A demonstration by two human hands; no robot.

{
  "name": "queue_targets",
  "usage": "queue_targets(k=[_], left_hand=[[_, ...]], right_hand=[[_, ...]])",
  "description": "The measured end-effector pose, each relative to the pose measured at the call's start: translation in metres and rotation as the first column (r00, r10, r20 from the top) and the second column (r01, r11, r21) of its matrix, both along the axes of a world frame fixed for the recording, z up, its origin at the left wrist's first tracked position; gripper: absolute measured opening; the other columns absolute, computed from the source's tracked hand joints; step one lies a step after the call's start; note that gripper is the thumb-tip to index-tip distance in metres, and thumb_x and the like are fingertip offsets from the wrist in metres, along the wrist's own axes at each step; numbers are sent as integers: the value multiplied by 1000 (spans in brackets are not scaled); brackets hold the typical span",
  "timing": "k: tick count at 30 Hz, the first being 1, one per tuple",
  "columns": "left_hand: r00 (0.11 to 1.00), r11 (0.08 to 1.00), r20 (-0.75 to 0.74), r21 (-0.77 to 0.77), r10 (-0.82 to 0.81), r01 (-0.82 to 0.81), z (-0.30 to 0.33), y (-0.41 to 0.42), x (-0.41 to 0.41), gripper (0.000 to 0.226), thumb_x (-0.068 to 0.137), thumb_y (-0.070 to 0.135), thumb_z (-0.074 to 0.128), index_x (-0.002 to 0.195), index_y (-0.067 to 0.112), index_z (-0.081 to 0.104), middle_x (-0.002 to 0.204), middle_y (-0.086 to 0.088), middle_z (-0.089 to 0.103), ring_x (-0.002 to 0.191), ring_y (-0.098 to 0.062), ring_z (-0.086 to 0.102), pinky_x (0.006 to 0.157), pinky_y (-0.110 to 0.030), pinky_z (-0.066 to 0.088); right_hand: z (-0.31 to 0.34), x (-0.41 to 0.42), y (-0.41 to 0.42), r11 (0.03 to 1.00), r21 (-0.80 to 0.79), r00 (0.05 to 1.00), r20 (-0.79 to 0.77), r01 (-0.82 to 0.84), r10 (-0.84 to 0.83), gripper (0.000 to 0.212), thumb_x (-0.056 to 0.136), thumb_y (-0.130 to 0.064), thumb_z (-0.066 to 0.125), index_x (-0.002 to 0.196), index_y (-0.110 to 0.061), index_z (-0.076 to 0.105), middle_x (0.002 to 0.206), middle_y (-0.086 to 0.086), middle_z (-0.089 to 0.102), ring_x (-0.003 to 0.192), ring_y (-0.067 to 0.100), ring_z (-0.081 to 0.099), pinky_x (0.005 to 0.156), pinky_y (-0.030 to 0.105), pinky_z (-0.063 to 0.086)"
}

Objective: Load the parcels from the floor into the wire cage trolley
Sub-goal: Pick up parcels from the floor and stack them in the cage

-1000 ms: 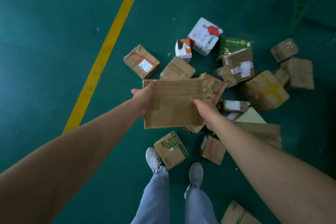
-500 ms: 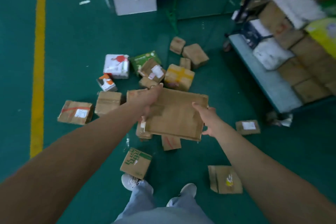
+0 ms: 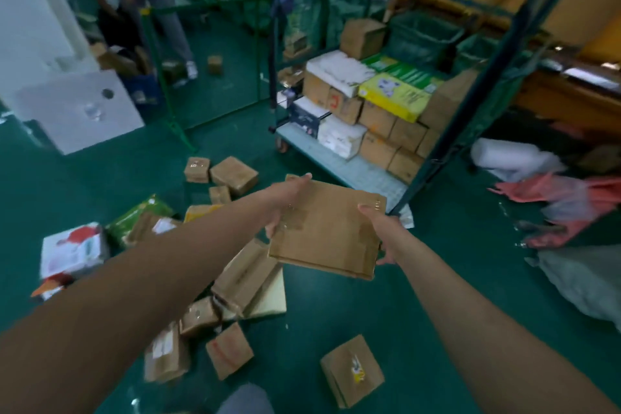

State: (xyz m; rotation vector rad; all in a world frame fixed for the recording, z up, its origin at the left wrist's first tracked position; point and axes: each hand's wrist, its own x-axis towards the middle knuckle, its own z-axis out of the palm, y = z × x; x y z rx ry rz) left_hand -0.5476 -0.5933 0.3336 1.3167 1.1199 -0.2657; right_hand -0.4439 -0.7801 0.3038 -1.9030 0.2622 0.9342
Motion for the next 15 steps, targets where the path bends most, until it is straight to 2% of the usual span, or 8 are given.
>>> queue_targets(k=[2, 4, 5, 8, 10, 11, 12, 15], left_hand=[[999, 999, 7, 10, -38, 38, 16, -5, 34, 84, 84, 78, 59, 144, 22, 41, 142, -11, 51, 140, -42, 40, 113, -73, 22], [997, 998, 40, 20, -66, 66, 29, -5, 61, 80, 85, 78, 58, 142, 24, 44, 138, -10, 53, 138, -41, 42, 113, -75, 22], [996, 997, 46, 19, -73, 72, 33, -3, 75, 79, 84, 79, 58, 140, 25, 47, 137, -9, 55, 133, -40, 47, 112, -75, 23], [991, 994, 82, -18, -106, 108, 37, 5, 119, 79, 76, 83, 61, 126, 23, 59, 115, -9, 69, 102, -33, 67, 102, -62, 43], [987, 992, 105, -24, -123, 126, 31, 17, 157, 87, 63, 85, 68, 125, 25, 63, 109, -10, 75, 93, -34, 74, 93, -63, 51], [986, 991, 109, -18, -128, 130, 28, 22, 167, 89, 60, 85, 69, 126, 25, 65, 108, -10, 77, 90, -35, 76, 89, -66, 53], [983, 989, 118, -27, -144, 148, 27, 28, 189, 88, 60, 85, 68, 125, 25, 66, 107, -11, 77, 90, -36, 76, 88, -67, 53], [973, 979, 117, -16, -199, 202, 32, 40, 235, 81, 72, 86, 60, 118, 21, 69, 107, -11, 77, 97, -33, 74, 96, -62, 52]], right_hand=[[20, 28, -12, 1000, 26, 999, 51, 11, -12, 100, 83, -60, 75, 157, -18, 22, 147, 10, 49, 84, 23, 57, 48, 35, 52], [37, 50, -18, 998, 61, 996, 91, 16, -21, 96, 86, -56, 75, 156, -16, 23, 140, 9, 54, 79, 22, 58, 35, 30, 49], [43, 60, -19, 997, 78, 994, 107, 27, -36, 94, 86, -54, 75, 155, -15, 24, 132, 8, 59, 81, 22, 62, 36, 30, 50], [56, 93, -18, 989, 130, 989, 119, 69, -85, 98, 86, -54, 76, 156, -17, 18, 114, 5, 62, 88, 23, 66, 56, 34, 57], [56, 120, -14, 987, 137, 984, 146, 83, -103, 113, 77, -63, 78, 159, -23, 10, 132, 7, 57, 109, 28, 63, 88, 51, 57], [56, 127, -12, 989, 132, 985, 151, 62, -82, 122, 71, -68, 78, 161, -26, 6, 146, 8, 51, 123, 32, 57, 103, 58, 50], [50, 149, -8, 986, 153, 982, 162, 69, -94, 126, 69, -70, 78, 161, -26, 5, 154, 8, 44, 132, 33, 52, 110, 59, 44], [53, 187, 8, 981, 178, 980, 169, 74, -105, 118, 77, -67, 74, 161, -18, 7, 158, 10, 39, 137, 34, 48, 114, 56, 41]])
